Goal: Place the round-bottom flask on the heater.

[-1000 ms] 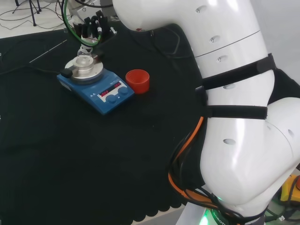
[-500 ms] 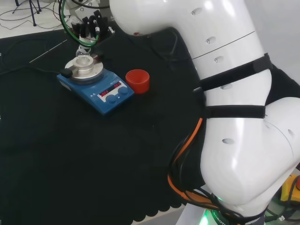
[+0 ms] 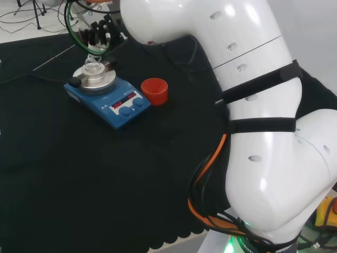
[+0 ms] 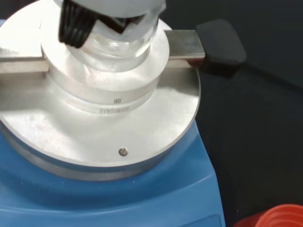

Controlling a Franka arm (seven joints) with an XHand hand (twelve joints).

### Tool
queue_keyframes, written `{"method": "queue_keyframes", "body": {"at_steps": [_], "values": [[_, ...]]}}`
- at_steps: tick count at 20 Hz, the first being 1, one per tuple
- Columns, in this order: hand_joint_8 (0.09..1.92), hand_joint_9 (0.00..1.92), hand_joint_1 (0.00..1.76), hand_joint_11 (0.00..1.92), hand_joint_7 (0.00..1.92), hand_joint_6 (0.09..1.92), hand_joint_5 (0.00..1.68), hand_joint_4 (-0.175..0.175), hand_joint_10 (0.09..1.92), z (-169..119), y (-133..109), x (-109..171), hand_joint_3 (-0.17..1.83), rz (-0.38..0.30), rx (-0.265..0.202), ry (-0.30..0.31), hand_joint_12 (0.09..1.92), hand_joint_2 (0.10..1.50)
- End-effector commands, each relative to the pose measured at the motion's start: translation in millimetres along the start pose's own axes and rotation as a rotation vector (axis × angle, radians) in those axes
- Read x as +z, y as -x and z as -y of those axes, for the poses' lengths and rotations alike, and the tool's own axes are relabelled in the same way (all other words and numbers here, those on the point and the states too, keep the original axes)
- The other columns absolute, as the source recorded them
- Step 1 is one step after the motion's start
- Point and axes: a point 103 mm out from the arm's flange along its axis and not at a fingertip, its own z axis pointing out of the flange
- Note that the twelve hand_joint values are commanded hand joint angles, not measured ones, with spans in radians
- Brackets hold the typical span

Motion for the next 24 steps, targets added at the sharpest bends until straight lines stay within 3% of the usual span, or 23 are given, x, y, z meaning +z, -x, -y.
{"method": "queue_keyframes", "body": {"at_steps": [1, 5, 10, 15, 18, 20, 24], "values": [[0.55, 0.36, 1.12, 0.0, 0.21, 0.71, 1.27, 0.175, 0.63, -5.8, -6.0, -1.9, 0.71, 0.016, -0.006, -0.001, 1.34, 0.63], [0.55, 0.36, 1.12, 0.0, 0.21, 0.71, 1.27, 0.175, 0.63, -5.9, -6.4, -0.3, 0.71, 0.025, -0.003, -0.005, 1.34, 0.63], [0.55, 0.33, 1.1, 0.0, 0.19, 0.76, 1.19, 0.175, 0.64, -8.1, -11.1, 2.5, 0.54, 0.043, -0.001, -0.03, 1.32, 0.74], [0.55, 0.32, 1.1, 0.0, 0.17, 0.73, 1.2, 0.175, 0.65, -8.2, -10.4, 2.8, 0.49, 0.043, -0.004, -0.049, 1.3, 0.77], [0.54, 0.26, 1.03, 0.0, 0.12, 0.79, 0.82, 0.088, 0.66, -8.4, -10.8, 3.1, 0.63, 0.039, -0.011, -0.074, 1.23, 0.61], [0.53, 0.21, 0.98, 0.0, 0.08, 0.71, 0.58, 0.042, 0.67, -8.0, -10.8, 2.8, 0.66, 0.041, -0.014, -0.081, 1.17, 0.55], [0.53, 0.15, 0.94, 0.0, 0.03, 0.44, 0.45, 0.017, 0.69, -5.9, -9.7, 0.4, 0.63, 0.04, -0.017, -0.087, 1.1, 0.54]]}}
